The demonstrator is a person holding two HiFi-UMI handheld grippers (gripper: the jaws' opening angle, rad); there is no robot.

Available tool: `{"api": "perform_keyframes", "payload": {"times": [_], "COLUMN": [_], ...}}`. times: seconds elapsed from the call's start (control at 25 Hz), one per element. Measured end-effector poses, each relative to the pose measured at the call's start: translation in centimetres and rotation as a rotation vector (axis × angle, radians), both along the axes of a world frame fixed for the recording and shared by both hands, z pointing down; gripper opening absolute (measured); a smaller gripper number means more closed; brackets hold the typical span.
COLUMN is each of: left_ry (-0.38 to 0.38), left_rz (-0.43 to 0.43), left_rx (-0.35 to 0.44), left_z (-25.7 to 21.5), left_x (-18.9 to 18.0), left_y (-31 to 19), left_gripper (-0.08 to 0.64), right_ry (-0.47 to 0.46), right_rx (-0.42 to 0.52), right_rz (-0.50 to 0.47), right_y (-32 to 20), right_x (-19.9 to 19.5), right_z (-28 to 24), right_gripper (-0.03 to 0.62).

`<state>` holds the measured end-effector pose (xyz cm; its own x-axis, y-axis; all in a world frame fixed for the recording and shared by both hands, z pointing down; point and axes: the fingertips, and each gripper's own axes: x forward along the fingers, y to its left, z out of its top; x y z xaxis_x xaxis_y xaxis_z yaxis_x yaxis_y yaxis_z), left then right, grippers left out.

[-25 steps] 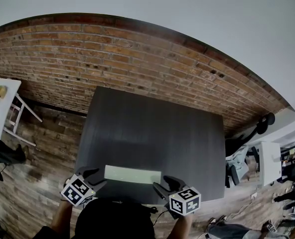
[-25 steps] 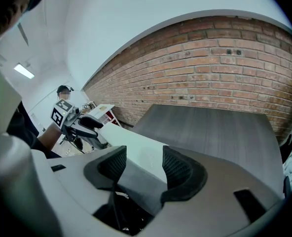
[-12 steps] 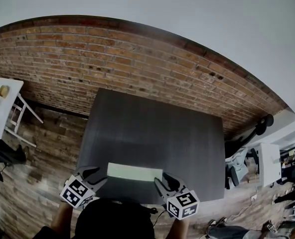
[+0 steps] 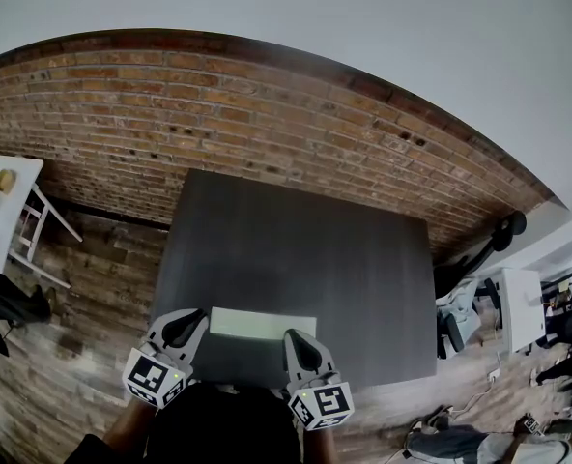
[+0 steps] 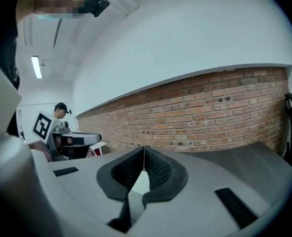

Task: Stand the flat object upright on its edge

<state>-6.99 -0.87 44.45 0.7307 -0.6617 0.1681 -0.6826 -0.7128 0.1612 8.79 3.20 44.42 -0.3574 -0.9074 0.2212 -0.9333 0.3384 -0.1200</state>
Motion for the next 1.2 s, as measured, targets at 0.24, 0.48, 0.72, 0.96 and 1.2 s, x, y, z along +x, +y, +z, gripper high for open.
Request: {"api": "perform_keyframes", "payload": {"times": [0.24,0.48,0.72,0.96,1.2], "left_ry": [0.029,0.030,0.044,0.040,0.028], "left_rz": [-0.119,-0.129,-0.118,-0.117,-0.102], "left_rx": [0.109,0.127,0.140,0.145,0.137], "left_z": [0.3,1.3,0.8,0.9,1.4], "left_x": [0.4,1.4,1.4,1.0,0.8], "left_y": [0.6,1.3,1.3,1.2,0.9], "left_gripper": [0.049,0.049,0.049,0.048,0.048], "right_ry": [-0.005,0.040,0.033,0.029,0.032], "right_rx": [0.069,0.098,0.108,0.121,0.120], "right_rz": [0.110,0.160,0.166,0.162,0.161], "right_y": [0.6,1.1,1.2,0.8,0.3], "right_x": [0.1,0.0,-0.5,-0.9,-1.2], "right_z": [0.1,0.6,0.8,0.6,0.6], "right_gripper": [0.025,0.025,0.024,0.024,0.023]}}
